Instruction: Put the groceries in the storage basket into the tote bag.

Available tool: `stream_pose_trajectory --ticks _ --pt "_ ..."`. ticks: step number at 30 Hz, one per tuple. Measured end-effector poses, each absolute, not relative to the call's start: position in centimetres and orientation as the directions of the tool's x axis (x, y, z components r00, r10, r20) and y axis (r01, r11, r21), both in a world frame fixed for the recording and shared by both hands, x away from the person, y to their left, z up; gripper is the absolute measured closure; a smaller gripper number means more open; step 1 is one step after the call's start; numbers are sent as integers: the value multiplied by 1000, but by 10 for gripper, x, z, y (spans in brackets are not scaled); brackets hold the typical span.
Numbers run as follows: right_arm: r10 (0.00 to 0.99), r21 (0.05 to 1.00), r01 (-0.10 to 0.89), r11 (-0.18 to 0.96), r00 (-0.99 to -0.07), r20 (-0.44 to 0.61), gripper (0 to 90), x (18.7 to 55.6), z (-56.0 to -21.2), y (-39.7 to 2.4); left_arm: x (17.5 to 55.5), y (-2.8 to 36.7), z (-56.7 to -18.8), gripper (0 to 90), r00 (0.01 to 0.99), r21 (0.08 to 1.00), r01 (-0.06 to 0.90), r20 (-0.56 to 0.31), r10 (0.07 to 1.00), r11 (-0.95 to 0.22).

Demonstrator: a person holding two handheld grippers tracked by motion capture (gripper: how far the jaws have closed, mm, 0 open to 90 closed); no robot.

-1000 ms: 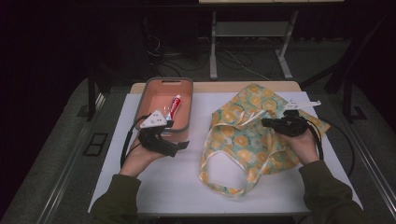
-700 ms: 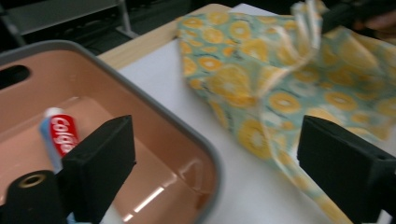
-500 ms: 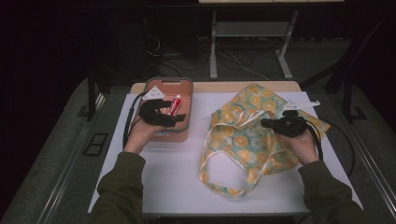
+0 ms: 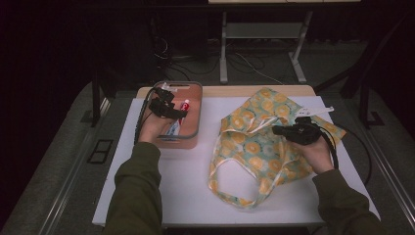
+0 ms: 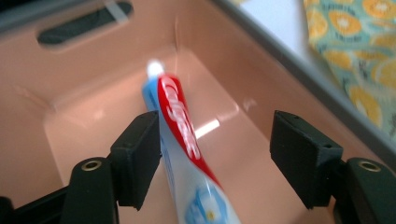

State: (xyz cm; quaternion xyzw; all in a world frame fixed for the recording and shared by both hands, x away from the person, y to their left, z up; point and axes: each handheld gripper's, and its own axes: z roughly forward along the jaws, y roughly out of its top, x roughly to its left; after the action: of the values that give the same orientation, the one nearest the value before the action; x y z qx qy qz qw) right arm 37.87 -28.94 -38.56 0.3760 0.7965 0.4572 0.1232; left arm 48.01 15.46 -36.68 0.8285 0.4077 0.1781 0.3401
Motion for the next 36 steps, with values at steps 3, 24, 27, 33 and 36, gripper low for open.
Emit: stream_pose_trajectory --ticks 3,24,27,33,36 --pt "709 822 482 304 -690 143 896 378 -385 -289 486 151 -366 325 605 713 547 25 796 -439" --pt "707 822 478 309 -693 138 896 375 -384 -289 513 146 -414 492 572 524 698 1 820 -487" --pt "708 821 479 310 -693 137 897 375 -385 -290 515 147 -416 513 554 501 718 9 833 -483" --pt "706 820 480 312 -694 137 896 375 -385 -289 517 145 -421 509 541 458 747 2 841 -481" --pt "706 821 479 311 -695 137 896 375 -385 -289 516 144 -420 579 548 460 742 1 836 -487"
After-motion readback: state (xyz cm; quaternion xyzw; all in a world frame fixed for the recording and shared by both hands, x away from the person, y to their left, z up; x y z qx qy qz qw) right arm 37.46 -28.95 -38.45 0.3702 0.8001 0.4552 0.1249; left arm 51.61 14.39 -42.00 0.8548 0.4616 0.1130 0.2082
